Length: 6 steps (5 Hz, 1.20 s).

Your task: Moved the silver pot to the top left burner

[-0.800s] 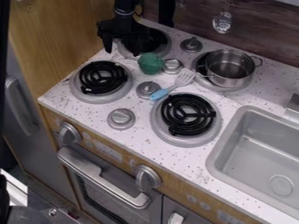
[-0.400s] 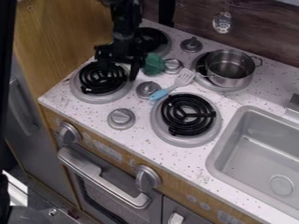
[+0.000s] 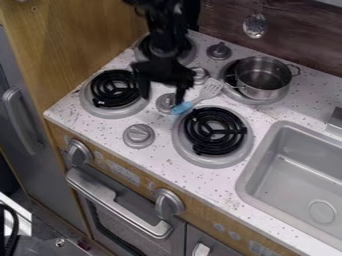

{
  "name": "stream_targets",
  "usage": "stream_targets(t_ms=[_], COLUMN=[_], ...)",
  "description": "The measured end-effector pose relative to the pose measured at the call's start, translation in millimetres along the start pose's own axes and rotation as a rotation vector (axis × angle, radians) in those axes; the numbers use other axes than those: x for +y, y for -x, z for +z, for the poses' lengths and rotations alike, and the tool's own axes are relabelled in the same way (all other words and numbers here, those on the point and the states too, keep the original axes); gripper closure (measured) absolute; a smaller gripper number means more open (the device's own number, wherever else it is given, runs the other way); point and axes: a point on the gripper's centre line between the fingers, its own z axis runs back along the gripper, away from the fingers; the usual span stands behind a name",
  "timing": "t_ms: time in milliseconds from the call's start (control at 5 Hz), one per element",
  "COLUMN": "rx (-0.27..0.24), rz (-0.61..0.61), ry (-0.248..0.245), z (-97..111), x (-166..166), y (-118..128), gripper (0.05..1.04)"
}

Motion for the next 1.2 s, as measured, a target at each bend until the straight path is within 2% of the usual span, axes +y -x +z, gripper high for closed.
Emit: stream_targets(t_ms=[200, 400, 600, 800, 1000, 1200], rx=[-0.049, -0.102, -0.175, -0.262, -0.396, -0.396], rz=[-0.105, -0.226, -0.304, -0.379, -0.471, -0.503], ry=[0.082, 0.231, 0.296, 0.341, 0.359, 0.369], z=[18.7, 30.7, 34.6, 40.6, 46.3, 36.1], x=[-43.9, -79.4, -91.2, -102.8, -118.7, -129.4], y=[8.2, 11.6, 4.9, -4.9, -30.2, -29.9], gripper=[0.089, 0.089, 0.089, 0.089, 0.089, 0.089])
